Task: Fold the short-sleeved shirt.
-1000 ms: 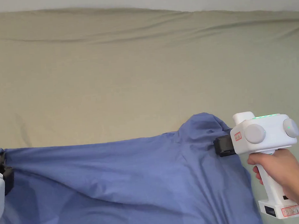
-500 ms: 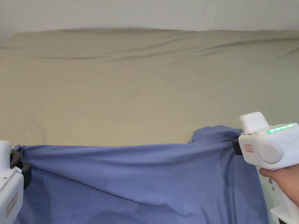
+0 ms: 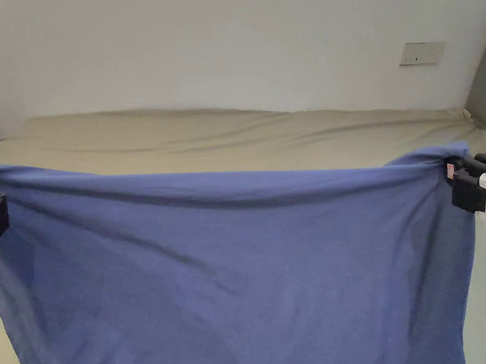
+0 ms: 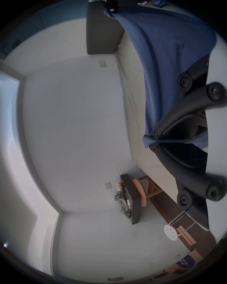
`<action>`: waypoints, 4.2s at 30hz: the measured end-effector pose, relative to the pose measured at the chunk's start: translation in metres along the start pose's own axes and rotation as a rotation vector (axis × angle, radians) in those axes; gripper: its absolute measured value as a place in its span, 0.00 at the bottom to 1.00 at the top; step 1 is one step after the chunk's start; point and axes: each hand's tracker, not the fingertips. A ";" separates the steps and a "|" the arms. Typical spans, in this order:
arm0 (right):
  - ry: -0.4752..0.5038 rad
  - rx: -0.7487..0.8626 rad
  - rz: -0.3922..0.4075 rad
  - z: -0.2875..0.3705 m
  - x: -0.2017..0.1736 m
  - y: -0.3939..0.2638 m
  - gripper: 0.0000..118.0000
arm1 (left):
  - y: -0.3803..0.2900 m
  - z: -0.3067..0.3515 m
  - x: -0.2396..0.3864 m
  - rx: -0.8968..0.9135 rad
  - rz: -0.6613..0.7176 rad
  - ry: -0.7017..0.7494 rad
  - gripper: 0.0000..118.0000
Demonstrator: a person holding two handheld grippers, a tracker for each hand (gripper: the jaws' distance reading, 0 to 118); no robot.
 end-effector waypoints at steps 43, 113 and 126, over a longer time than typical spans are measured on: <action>-0.241 0.349 0.192 -0.067 0.008 0.205 0.02 | 0.224 -0.098 0.000 0.261 0.014 0.034 0.00; 0.114 -0.965 -0.072 0.071 -0.023 -0.291 0.02 | -0.288 0.072 0.004 -1.011 -0.240 -0.236 0.00; 0.057 -0.996 -0.072 0.073 -0.016 -0.281 0.51 | -0.288 0.064 0.012 -1.042 -0.229 -0.266 0.37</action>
